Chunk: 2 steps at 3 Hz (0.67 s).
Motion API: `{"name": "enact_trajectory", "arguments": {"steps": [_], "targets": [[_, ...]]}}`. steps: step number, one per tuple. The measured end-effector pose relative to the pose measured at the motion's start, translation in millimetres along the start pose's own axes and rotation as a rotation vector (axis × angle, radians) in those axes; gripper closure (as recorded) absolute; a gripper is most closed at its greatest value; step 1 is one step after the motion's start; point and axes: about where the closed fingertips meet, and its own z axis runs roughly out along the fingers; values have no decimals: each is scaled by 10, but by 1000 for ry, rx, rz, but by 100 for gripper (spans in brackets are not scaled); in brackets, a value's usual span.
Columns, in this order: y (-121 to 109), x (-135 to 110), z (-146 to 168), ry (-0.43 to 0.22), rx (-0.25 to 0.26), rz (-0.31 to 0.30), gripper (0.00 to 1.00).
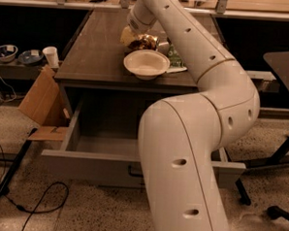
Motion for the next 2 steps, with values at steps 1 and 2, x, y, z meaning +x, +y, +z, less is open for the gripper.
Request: {"name": "enact_trajectory", "arguments": {"steps": [1, 2], "targets": [[-45, -79, -177, -22, 10, -16, 95], [-126, -196, -500, -72, 33, -20, 100]]}}
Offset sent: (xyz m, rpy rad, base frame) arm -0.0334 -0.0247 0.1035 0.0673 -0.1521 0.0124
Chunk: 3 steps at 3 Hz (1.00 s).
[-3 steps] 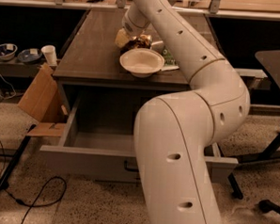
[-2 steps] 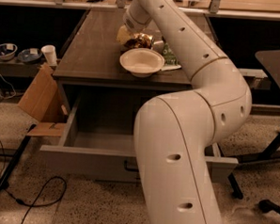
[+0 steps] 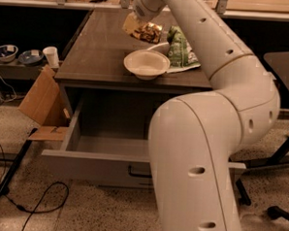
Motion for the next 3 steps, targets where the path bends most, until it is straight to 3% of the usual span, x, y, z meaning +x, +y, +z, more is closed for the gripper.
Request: {"name": "enact_trajectory", "arguments": {"steps": [1, 2, 3], "targets": [[-99, -59, -429, -37, 34, 11, 100], [-134, 32, -1074, -58, 86, 54, 100], [-48, 192, -1415, -55, 105, 95, 100]]}}
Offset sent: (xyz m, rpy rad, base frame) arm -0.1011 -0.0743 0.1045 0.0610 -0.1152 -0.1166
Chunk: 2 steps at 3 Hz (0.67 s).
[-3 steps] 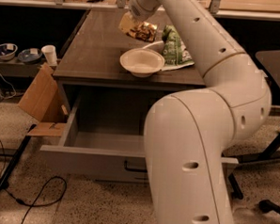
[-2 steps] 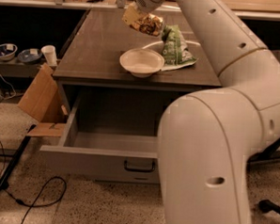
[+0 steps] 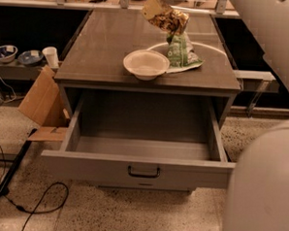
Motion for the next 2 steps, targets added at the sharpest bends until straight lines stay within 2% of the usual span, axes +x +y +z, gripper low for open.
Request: {"name": "enact_trajectory", "arguments": {"steps": [1, 2], "targets": [[99, 382, -316, 47, 12, 95, 100], [228, 650, -401, 75, -16, 173, 100]]}}
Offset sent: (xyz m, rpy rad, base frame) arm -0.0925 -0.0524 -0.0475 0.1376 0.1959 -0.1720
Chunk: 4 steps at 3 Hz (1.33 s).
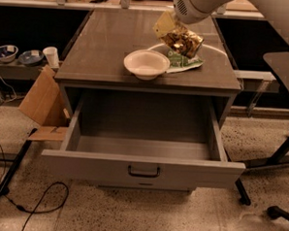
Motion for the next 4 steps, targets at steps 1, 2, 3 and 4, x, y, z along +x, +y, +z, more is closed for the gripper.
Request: {"name": "enact_trajectory", "arguments": {"steps": [1, 2, 3, 4], "targets": [[148, 302, -47, 16, -36, 89, 100], [324, 589, -88, 30, -70, 172, 100], [550, 826, 15, 20, -136, 260, 100], [746, 1105, 252, 11, -189, 345, 100]]}}
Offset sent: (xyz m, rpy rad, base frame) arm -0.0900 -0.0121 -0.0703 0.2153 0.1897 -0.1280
